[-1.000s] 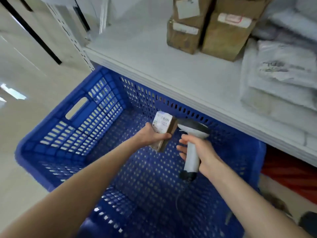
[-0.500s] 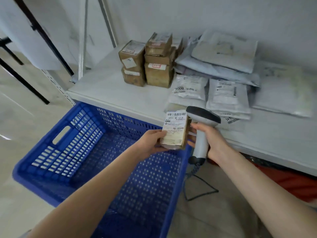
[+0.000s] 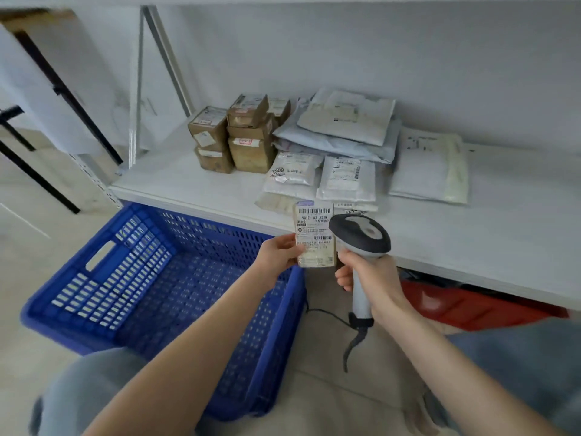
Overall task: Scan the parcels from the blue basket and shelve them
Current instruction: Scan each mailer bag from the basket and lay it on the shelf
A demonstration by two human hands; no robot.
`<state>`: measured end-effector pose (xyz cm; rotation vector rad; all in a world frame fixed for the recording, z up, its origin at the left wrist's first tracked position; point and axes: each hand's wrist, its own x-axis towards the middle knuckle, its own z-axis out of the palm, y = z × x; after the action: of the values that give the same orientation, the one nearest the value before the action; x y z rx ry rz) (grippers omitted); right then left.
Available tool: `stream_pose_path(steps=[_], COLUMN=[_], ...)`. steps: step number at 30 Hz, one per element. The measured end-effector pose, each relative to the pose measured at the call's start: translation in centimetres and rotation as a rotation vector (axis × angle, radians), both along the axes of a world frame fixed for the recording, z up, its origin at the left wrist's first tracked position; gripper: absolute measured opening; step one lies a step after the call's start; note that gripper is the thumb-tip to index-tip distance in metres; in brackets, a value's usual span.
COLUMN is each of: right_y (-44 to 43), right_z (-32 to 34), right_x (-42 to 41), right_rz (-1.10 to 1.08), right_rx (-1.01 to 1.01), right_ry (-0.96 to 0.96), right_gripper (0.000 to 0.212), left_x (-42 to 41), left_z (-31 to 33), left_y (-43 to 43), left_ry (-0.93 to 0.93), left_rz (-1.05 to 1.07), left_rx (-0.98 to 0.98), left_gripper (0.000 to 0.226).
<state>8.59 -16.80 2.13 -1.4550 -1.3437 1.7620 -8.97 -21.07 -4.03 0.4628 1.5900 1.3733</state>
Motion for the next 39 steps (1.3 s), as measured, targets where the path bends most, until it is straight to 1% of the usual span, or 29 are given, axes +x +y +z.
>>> stream_pose_path(steps=[6,8,16,21,24,28,30,34,36,39], right_y=[-3.4,-3.9,-4.2,-4.0,-3.5,-0.8,1.4,5.8,7.6,9.8], right_z=[-0.8,-1.0,-1.5,-1.7,-1.8,-0.9,-0.1,1.4,1.9,2.1], right_x=[3.0,3.8,5.3,5.6,5.5,4.8,4.2,2.1,0.9,0.3], right_rz=[-0.003,-0.011,-0.030,-0.035,-0.047,-0.138,-0.177,-0.179,-0.173,-0.228], right_rx=[-0.005,-0.013,-0.015,-0.008,-0.020,-0.028,-0.026,-0.035,-0.056,-0.064], right_ry=[-0.028,-0.056,-0.120,-0.116,-0.083,0.035,0.096,0.188,0.223,0.243], right_gripper=[0.018,0.021,0.022,0.021,0.019,0.004,0.007,0.022,0.021,0.011], left_x=[2.4,2.9,3.6,3.8,3.8,3.9,3.8,3.0,2.6,3.0], left_z=[0.4,0.3,-0.2,0.1,0.4,1.4,2.7,5.5,6.5,7.2], left_y=[-0.4,-0.1,0.8,1.1,1.5,2.9,4.0,7.2,8.8,11.2], left_ry=[-0.059,-0.059,-0.064,-0.053,-0.049,-0.039,-0.023,0.038,0.088,0.152], left_rz=[0.030,0.033,0.049,0.041,0.031,0.012,0.014,0.017,0.026,0.007], left_rx=[0.037,0.028,-0.009,-0.024,-0.028,-0.027,-0.012,-0.015,-0.051,-0.082], left_gripper=[0.034,0.035,0.039,0.040,0.039,0.035,0.032,0.033,0.033,0.023])
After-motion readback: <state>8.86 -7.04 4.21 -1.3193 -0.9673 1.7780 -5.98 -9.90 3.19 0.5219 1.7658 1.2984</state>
